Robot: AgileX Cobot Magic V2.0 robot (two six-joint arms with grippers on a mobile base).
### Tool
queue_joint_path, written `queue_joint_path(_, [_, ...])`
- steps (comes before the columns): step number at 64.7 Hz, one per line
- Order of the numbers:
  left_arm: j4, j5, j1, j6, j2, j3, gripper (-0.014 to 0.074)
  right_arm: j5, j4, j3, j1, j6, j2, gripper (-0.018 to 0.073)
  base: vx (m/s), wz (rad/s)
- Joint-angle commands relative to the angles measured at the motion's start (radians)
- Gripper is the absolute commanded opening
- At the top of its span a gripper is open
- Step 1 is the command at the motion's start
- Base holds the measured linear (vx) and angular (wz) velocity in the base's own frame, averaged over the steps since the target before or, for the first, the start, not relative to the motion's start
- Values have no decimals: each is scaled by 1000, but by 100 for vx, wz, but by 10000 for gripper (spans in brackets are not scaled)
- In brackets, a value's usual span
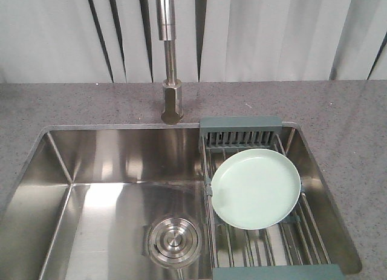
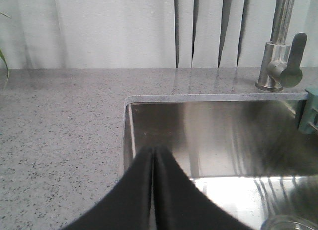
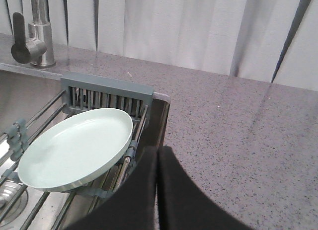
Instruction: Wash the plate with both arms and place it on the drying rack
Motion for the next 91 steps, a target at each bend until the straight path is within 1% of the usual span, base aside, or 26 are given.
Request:
queue_joint_path(1, [7,-76,2,-13,-8,24,-2,-78,-3,-27,-3,-4,17,-9,0,0])
queue_joint_path(8, [21,-69,2,-13,-63,24,-2,-78,-3,-27,-3,-4,17,-9,0,0])
queue_joint_path(21, [26,-52,2,-13,-58,24,-2,-78,-3,-27,-3,-4,17,-9,0,0])
queue_joint_path(91, [26,-54,2,-13,-58,16,-2,-78,-6,-27,-3,-6,17,-10,0,0])
